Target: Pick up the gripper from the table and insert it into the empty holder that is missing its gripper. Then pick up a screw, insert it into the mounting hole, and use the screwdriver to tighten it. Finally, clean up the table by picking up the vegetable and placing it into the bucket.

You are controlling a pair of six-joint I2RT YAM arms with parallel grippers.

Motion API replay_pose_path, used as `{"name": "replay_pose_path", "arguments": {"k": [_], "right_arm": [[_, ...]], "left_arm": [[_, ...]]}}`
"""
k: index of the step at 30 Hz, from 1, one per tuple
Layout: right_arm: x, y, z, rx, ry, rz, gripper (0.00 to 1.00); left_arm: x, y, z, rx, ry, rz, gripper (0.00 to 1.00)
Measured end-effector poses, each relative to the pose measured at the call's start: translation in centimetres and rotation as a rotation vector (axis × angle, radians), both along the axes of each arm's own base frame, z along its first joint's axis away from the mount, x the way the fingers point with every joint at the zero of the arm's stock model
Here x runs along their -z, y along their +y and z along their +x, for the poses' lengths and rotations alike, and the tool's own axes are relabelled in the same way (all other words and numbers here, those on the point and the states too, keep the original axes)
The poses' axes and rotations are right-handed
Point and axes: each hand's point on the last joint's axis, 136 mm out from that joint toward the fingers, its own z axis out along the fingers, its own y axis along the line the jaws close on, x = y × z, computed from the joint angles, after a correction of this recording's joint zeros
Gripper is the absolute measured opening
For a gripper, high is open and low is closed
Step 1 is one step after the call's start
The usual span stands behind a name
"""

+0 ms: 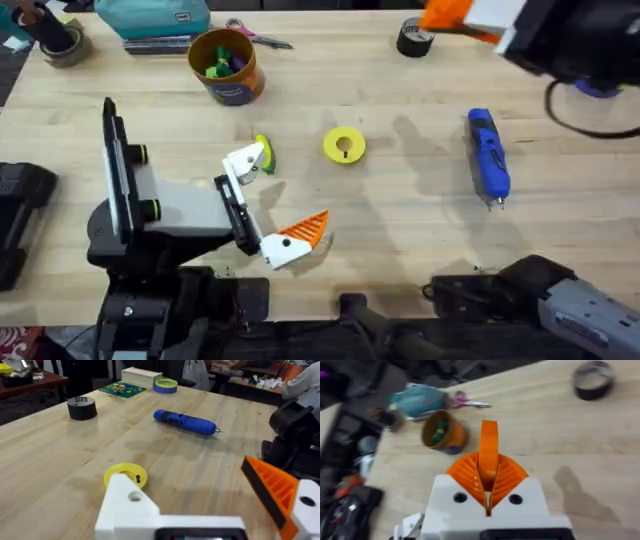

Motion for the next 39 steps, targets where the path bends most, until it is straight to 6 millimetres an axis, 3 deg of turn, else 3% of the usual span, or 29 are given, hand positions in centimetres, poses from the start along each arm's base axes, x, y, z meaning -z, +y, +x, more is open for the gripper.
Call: {"name": "replay_pose_path", "arguments": {"k": [8,16,24,34,39], "right_arm": [[0.1,5.5,0.1,-0.263,-0.159,0.182,0.009],[-0.9,10.3,0.0,-0.573,-0.193,0.347,0.009],[0.5,10.6,1.6,-0.774,-0.092,0.514,0.009],[4.5,11.4,-1.8,-0.983,0.161,0.631,0.009],[5.4,11.2,-3.4,-1.047,0.151,0.651,0.009]], "left_arm": [[0.0,0.0,0.0,0.0,0.0,0.0,0.986],[0.0,0.0,0.0,0.0,0.0,0.0,0.986],[0.0,0.0,0.0,0.0,0.0,0.0,0.986],[0.0,0.0,0.0,-0.001,0.0,0.0,0.985],[0.0,0.0,0.0,-0.002,0.0,0.0,0.986]]}}
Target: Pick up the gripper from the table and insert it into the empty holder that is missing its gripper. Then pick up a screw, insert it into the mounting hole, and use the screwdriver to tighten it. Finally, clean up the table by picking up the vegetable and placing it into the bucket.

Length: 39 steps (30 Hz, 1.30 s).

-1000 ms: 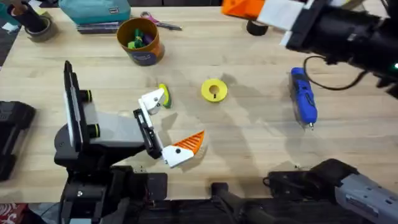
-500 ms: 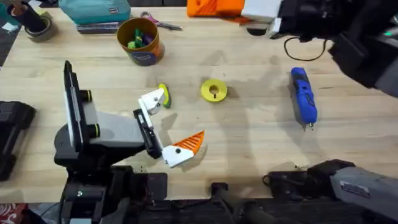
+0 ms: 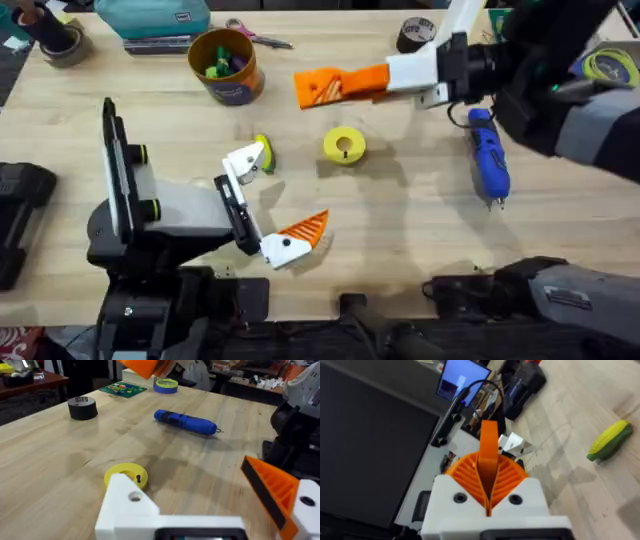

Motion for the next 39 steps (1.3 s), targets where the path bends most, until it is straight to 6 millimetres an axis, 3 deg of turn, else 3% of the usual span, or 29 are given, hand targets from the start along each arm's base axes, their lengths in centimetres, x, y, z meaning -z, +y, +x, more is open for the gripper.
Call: {"name": "replay_pose_path", "arguments": {"k": [6,11,28,39], "right_arm": [[0.6,-0.4,-1.7,-0.022,-0.028,0.041,0.009],[1.3,-0.5,-2.1,-0.033,0.052,0.041,0.009],[7.8,3.0,-2.1,-0.144,0.367,-0.017,0.009],[7.9,4.9,-4.2,-0.218,0.394,-0.034,0.009]], "left_arm": [[0.0,0.0,0.0,0.0,0.0,0.0,0.986],[0.0,0.0,0.0,-0.001,0.0,0.0,0.985],[0.0,0.0,0.0,-0.001,0.0,0.0,0.986],[0.0,0.0,0.0,-0.001,0.0,0.0,0.985]]}}
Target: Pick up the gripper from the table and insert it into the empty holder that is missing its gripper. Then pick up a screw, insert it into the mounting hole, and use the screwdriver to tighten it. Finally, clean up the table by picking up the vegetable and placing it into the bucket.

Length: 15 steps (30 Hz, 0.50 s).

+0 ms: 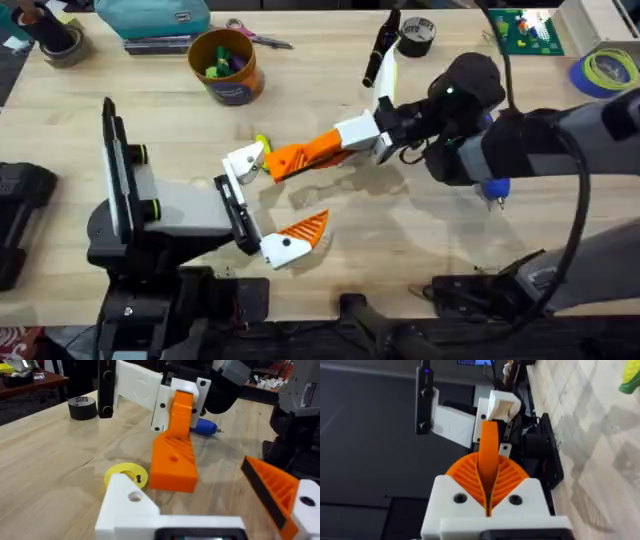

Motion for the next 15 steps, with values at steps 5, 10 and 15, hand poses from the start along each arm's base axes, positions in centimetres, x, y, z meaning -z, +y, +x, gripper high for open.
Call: {"name": "replay_pose_path", "arguments": {"k": [5,10,15], "right_arm": [[0.0,0.9,-1.0,-0.025,-0.009,0.005,0.009],[0.3,1.0,-1.6,-0.012,-0.029,0.018,0.009],[0.9,0.7,-1.9,-0.003,-0.009,0.009,0.009]], "left_arm": [[0.0,0.0,0.0,0.0,0.0,0.0,0.986],[0.0,0.0,0.0,0.0,0.0,0.0,0.985],[0.0,0.0,0.0,0.0,0.0,0.0,0.986]]}}
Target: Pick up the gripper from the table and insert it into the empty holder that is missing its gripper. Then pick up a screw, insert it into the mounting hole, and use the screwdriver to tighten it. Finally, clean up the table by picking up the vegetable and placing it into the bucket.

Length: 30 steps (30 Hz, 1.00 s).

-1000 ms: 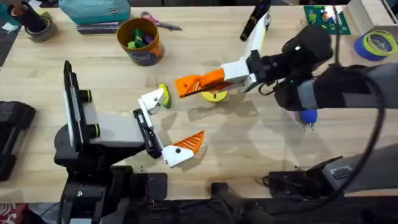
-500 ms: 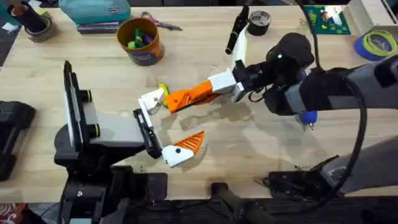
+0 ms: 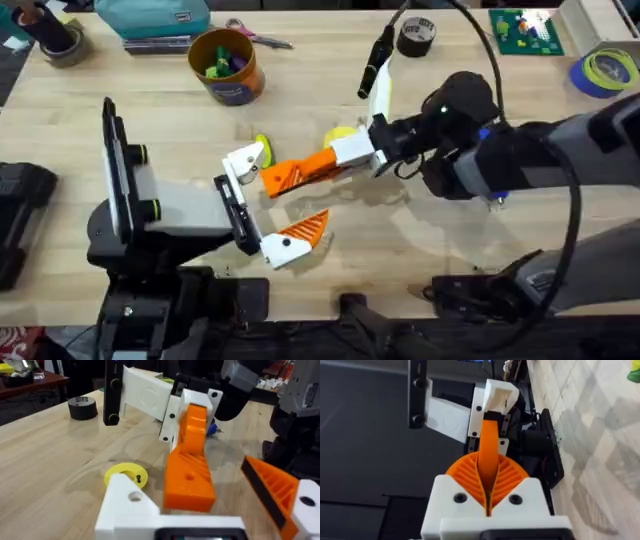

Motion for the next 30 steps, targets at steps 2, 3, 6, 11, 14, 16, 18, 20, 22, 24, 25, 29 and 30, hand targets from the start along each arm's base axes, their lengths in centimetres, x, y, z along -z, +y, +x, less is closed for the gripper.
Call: {"name": "replay_pose_path", "arguments": {"k": [2,3,6,11,14,16,18,20,22,24,25,29,30], "right_arm": [[0.0,0.0,0.0,0.004,0.001,0.0,0.009],[0.0,0.0,0.1,0.008,0.001,0.001,0.009],[0.0,0.1,0.2,0.017,0.001,0.002,0.009],[0.0,0.1,0.3,0.02,0.002,0.002,0.009],[0.0,0.1,0.3,0.02,0.002,0.002,0.009],[0.0,0.1,0.3,0.021,0.003,0.002,0.009],[0.0,0.1,0.4,0.024,0.004,0.002,0.009],[0.0,0.1,0.4,0.028,0.005,0.002,0.009],[0.0,0.1,0.4,0.029,0.005,0.002,0.009],[0.0,0.1,0.5,0.031,0.006,0.002,0.009],[0.1,0.1,0.5,0.031,0.006,0.002,0.009],[1.1,0.2,0.7,0.032,0.035,-0.015,0.009],[1.2,0.3,0.7,0.034,0.039,-0.017,0.009]], "left_arm": [[0.0,0.0,0.0,0.0,0.0,0.0,0.986],[0.0,0.0,0.0,0.0,0.0,0.0,0.985],[0.0,0.0,0.0,0.0,0.0,0.0,0.986],[0.0,0.0,0.0,0.0,0.0,0.0,0.985],[0.0,0.0,0.0,0.0,0.0,0.0,0.986],[0.0,0.0,0.0,0.0,0.0,0.0,0.986],[0.0,0.0,0.0,0.0,0.0,0.0,0.986],[0.0,0.0,0.0,0.0,0.0,0.0,0.986],[0.0,0.0,0.0,0.0,0.0,0.0,0.986],[0.0,0.0,0.0,0.0,0.0,0.0,0.986],[0.0,0.0,0.0,0.0,0.0,0.0,0.986],[0.0,0.0,0.0,0.0,0.0,0.0,0.986],[0.0,0.0,0.0,0.0,0.0,0.0,0.986]]}}
